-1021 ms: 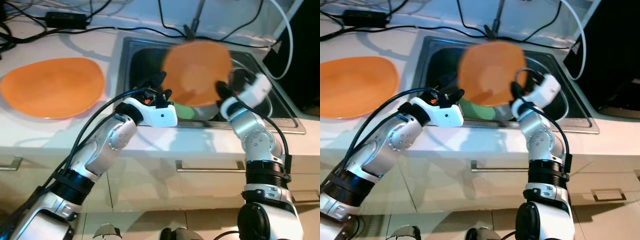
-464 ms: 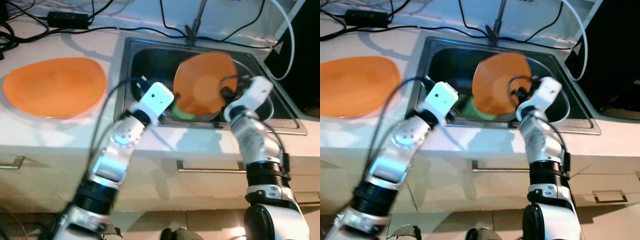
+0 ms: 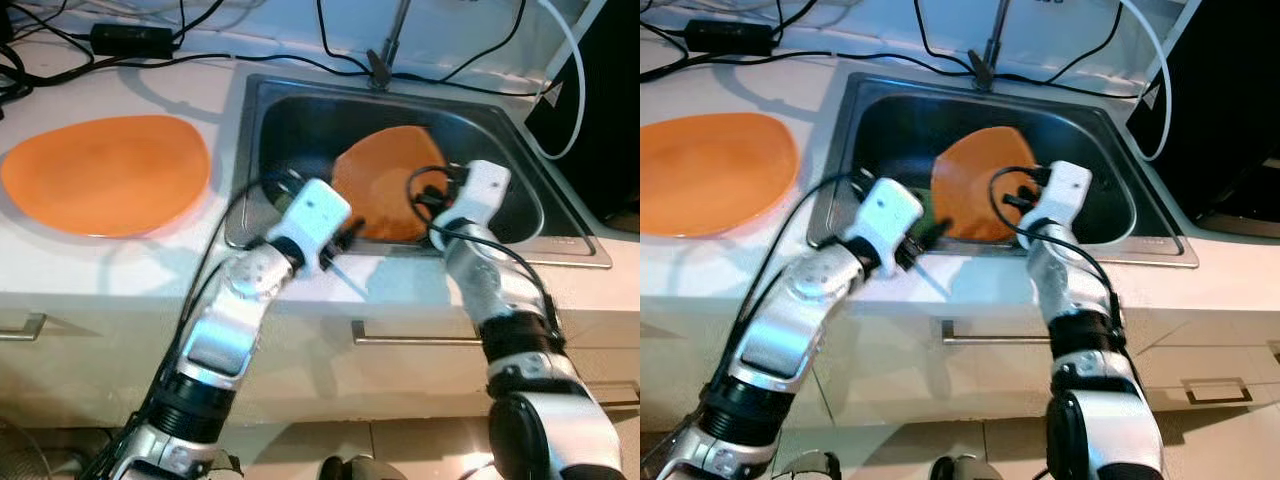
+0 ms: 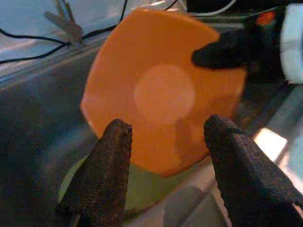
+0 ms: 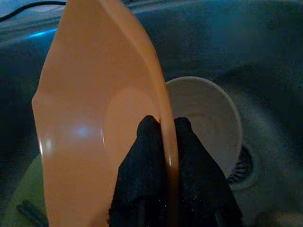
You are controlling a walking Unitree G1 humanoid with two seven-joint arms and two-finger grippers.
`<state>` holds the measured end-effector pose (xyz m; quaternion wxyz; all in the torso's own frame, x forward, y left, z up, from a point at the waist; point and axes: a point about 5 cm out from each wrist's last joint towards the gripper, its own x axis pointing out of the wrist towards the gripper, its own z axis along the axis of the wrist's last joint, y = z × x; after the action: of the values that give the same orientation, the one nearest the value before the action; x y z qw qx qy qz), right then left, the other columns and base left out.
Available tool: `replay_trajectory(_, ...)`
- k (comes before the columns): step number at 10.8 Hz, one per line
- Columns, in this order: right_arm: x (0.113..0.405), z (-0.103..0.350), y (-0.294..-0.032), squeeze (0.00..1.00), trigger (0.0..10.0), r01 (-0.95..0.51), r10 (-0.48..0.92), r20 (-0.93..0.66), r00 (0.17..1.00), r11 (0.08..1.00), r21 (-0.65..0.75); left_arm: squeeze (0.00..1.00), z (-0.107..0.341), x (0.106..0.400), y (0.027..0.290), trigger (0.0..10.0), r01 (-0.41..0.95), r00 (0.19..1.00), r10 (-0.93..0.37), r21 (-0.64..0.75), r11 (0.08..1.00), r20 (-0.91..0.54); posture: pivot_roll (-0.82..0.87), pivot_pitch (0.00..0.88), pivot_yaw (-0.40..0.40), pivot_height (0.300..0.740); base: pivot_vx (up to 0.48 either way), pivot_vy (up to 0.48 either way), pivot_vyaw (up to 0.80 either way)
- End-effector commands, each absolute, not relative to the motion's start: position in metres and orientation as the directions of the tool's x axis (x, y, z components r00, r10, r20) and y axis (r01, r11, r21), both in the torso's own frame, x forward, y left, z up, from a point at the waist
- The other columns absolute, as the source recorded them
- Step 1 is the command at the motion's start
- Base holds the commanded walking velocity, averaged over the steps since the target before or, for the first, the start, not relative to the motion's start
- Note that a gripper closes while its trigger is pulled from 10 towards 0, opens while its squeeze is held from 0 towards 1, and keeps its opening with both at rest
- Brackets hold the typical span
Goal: Kitchen organization
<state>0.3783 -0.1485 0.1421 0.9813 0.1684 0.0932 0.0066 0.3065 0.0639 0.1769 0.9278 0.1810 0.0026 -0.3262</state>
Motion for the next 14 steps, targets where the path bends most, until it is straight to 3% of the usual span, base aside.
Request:
replay_trajectory(1, 0.381, 0.144, -0.147, 0.00, 10.0, 0.008, 0.050, -0.166, 0.985, 0.944, 0.329, 0.00, 0.177, 0.302, 0.059, 10.0, 0.631, 0.768, -0.626, 0.326, 0.703, -0.137, 0.00, 0.077, -0.185, 0.719, 0.000, 0.000, 0.00)
replay_trajectory(2, 0.383, 0.142, -0.145, 0.00, 10.0, 0.007, 0.057, -0.176, 0.983, 0.940, 0.340, 0.00, 0.177, 0.301, 0.059, 10.0, 0.636, 0.766, -0.626, 0.324, 0.701, -0.148, 0.00, 0.077, -0.185, 0.719, 0.000, 0.000, 0.00)
replay_trajectory(3, 0.385, 0.141, -0.144, 0.84, 10.0, 0.004, 0.062, -0.179, 0.982, 0.938, 0.347, 0.00, 0.176, 0.299, 0.059, 10.0, 0.641, 0.763, -0.626, 0.320, 0.698, -0.162, 0.00, 0.082, -0.188, 0.719, 0.000, 0.000, 0.00)
replay_trajectory(4, 0.386, 0.142, -0.142, 1.00, 10.0, -0.008, 0.073, -0.178, 0.981, 0.940, 0.341, 0.00, 0.176, 0.299, 0.059, 10.0, 0.642, 0.762, -0.625, 0.318, 0.698, -0.168, 0.00, 0.082, -0.188, 0.719, 0.000, 0.000, 0.00)
replay_trajectory(5, 0.386, 0.142, -0.141, 0.91, 10.0, -0.012, 0.075, -0.178, 0.981, 0.942, 0.334, 0.00, 0.175, 0.298, 0.059, 10.0, 0.643, 0.762, -0.624, 0.317, 0.697, -0.172, 0.00, 0.082, -0.188, 0.719, 0.000, 0.000, 0.00)
replay_trajectory(6, 0.387, 0.142, -0.141, 0.00, 10.0, -0.009, 0.073, -0.178, 0.981, 0.943, 0.333, 0.00, 0.175, 0.298, 0.059, 10.0, 0.644, 0.761, -0.624, 0.315, 0.697, -0.177, 0.00, 0.083, -0.187, 0.719, 0.000, 0.000, 0.00)
replay_trajectory(9, 0.387, 0.141, -0.142, 0.00, 10.0, -0.012, 0.070, -0.165, 0.984, 0.945, 0.327, 0.00, 0.173, 0.298, 0.059, 10.0, 0.647, 0.760, -0.623, 0.310, 0.696, -0.187, 0.00, 0.084, -0.186, 0.719, 0.000, 0.000, 0.00)
replay_trajectory(11, 0.387, 0.157, -0.138, 0.00, 10.0, -0.067, 0.091, -0.069, 0.993, 0.952, 0.297, 0.00, 0.174, 0.299, 0.061, 10.0, 0.624, 0.777, -0.608, 0.324, 0.711, -0.164, 0.00, 0.082, -0.185, 0.719, 0.000, 0.000, 0.00)
replay_trajectory(14, 0.365, 0.195, -0.128, 0.00, 10.0, -0.208, 0.173, 0.194, 0.966, 0.963, 0.173, 0.00, 0.183, 0.312, 0.075, 10.0, 0.459, 0.871, -0.491, 0.381, 0.803, -0.017, -0.02, 0.076, -0.179, 0.719, 0.000, 0.000, 0.00)
